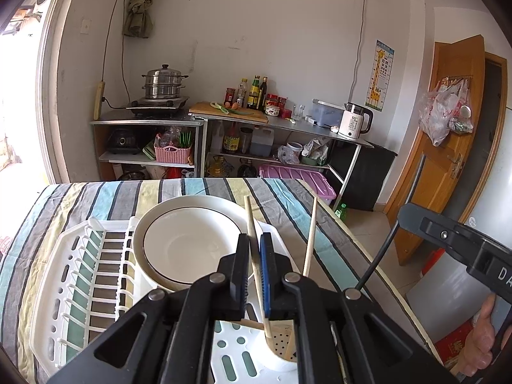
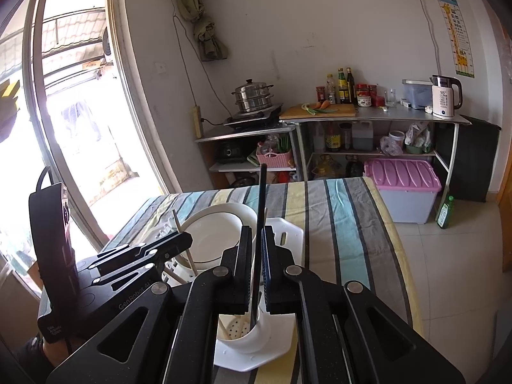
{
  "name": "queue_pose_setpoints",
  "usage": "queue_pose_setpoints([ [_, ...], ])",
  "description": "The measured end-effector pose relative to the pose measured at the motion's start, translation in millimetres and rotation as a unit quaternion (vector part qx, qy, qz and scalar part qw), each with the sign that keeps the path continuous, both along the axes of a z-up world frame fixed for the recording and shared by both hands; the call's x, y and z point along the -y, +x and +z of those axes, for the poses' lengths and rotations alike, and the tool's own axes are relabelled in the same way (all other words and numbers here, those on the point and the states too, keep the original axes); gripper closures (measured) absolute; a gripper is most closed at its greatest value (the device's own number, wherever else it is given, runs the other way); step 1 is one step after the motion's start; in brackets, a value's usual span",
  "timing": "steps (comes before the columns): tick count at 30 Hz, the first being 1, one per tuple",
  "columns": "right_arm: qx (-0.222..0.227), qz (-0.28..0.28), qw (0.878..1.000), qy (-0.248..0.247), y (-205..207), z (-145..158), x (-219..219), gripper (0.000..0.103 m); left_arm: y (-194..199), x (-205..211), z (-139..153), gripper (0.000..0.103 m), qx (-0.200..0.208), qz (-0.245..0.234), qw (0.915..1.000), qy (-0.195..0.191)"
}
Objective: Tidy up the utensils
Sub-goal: 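Open both tools and move them down to the chopsticks on the cloth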
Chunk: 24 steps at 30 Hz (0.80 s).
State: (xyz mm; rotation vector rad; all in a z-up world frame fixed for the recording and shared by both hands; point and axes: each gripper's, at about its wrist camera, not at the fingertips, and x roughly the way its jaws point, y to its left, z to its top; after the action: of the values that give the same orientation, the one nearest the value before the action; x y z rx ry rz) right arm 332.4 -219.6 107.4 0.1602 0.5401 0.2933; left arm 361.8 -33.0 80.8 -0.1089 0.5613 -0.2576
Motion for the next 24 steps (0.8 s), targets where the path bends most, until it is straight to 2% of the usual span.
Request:
queue_pose_setpoints([
  [4,0.0,-0.001,1.0,0.001,-7.0,-0.9,2.7,0.088,-10.5,-3.1,3.0,0.078,0.006,-0.001,0.9999,0.012],
  [13,0.008,0.002,1.0,0.0,-56.4,-2.8,7.5,0.088,-65.7,-19.5,12.8,0.076,0.028,-0.001,0.9995,0.016],
  [24,0.02,0.026,0.999,-0.011,-153.3,-22.0,-2.4,0.088,-154.9,-40.2,-24.9,0.076,-0.019,0.012,0.9994,0.025],
])
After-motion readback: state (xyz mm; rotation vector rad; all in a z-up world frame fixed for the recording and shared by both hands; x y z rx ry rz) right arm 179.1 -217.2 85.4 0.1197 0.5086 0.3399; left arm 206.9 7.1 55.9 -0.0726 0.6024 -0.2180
